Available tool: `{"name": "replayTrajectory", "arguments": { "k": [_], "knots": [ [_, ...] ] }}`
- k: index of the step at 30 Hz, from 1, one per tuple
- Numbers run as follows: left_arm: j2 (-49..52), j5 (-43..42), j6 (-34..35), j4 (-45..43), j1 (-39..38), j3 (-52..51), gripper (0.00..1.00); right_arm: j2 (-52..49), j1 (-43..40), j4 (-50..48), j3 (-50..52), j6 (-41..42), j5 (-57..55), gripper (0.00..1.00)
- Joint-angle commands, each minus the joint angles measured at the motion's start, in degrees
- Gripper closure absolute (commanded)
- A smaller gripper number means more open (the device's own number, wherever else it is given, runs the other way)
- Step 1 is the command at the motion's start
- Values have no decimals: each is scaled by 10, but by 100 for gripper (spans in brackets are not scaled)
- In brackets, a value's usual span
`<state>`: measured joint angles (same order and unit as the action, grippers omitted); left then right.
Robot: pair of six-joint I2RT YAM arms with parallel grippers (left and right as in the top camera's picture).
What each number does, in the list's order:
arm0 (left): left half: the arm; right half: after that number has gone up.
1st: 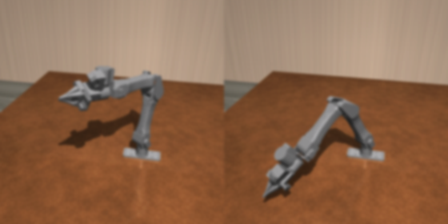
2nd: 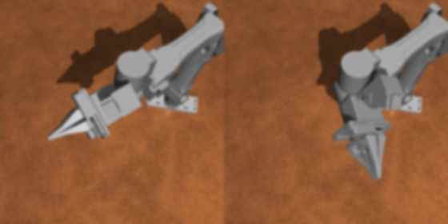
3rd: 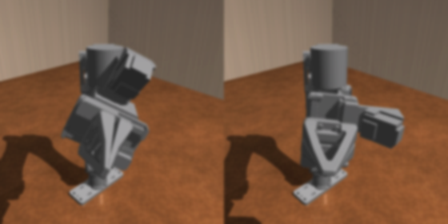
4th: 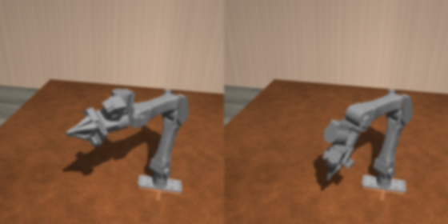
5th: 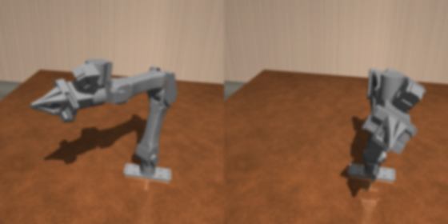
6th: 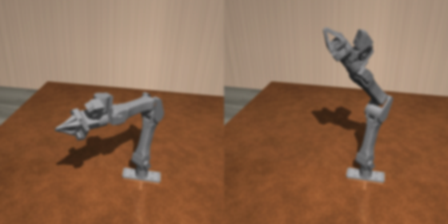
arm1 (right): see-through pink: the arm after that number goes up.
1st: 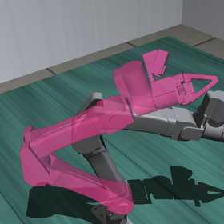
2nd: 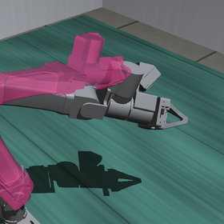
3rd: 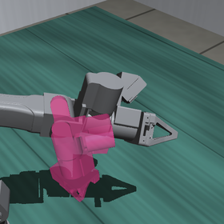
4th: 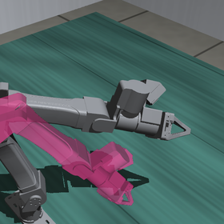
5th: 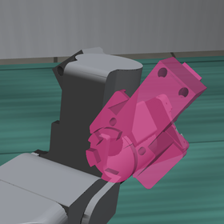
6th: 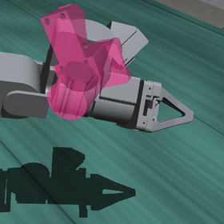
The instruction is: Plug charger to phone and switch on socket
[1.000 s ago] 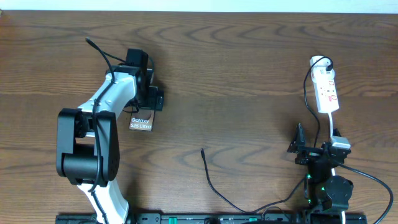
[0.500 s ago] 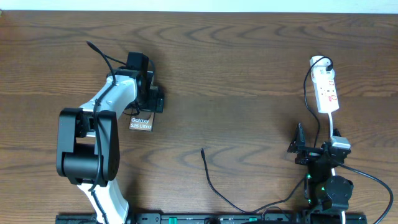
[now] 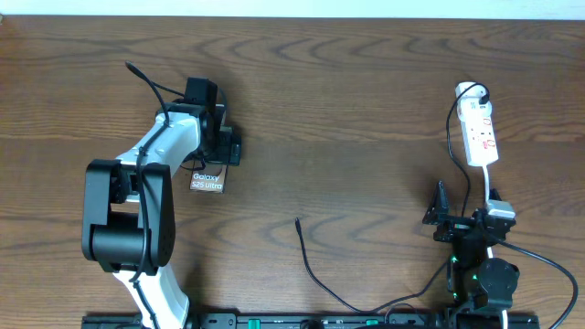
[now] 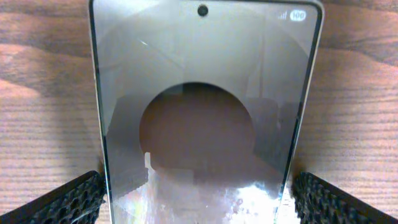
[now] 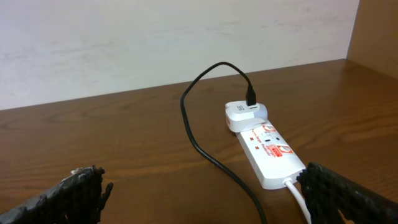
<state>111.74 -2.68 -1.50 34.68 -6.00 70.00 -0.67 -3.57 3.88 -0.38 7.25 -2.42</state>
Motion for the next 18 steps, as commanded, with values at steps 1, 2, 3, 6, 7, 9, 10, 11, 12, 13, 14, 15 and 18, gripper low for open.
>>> {"name": "replayTrajectory", "arguments": {
  "k": [1, 2, 3, 6, 7, 9, 10, 11, 12, 13, 14, 15, 18],
  "knots": [
    [14, 17, -2, 21, 2, -19, 2, 4, 3, 2, 0, 9, -4, 1],
    [14, 17, -2, 22, 2, -19, 2, 4, 3, 2, 0, 9, -4, 1],
    [14, 17, -2, 23, 2, -19, 2, 4, 3, 2, 0, 9, -4, 1],
    [14, 17, -2, 26, 2, -19, 2, 4, 3, 2, 0, 9, -4, 1],
    [14, 17, -2, 28, 2, -19, 2, 4, 3, 2, 0, 9, -4, 1],
    [14, 17, -2, 30, 2, -19, 2, 4, 3, 2, 0, 9, -4, 1],
    [14, 17, -2, 30, 2, -19, 2, 4, 3, 2, 0, 9, -4, 1],
    [14, 17, -2, 32, 2, -19, 2, 4, 3, 2, 0, 9, -4, 1],
    [14, 17, -2, 33, 2, -19, 2, 4, 3, 2, 0, 9, -4, 1],
    [14, 17, -2, 34, 2, -19, 2, 4, 3, 2, 0, 9, -4, 1],
    [14, 17, -2, 36, 2, -19, 2, 4, 3, 2, 0, 9, -4, 1],
    [14, 17, -2, 38, 2, -19, 2, 4, 3, 2, 0, 9, -4, 1],
    [14, 17, -2, 39, 2, -19, 2, 4, 3, 2, 0, 9, -4, 1]
  ]
}}
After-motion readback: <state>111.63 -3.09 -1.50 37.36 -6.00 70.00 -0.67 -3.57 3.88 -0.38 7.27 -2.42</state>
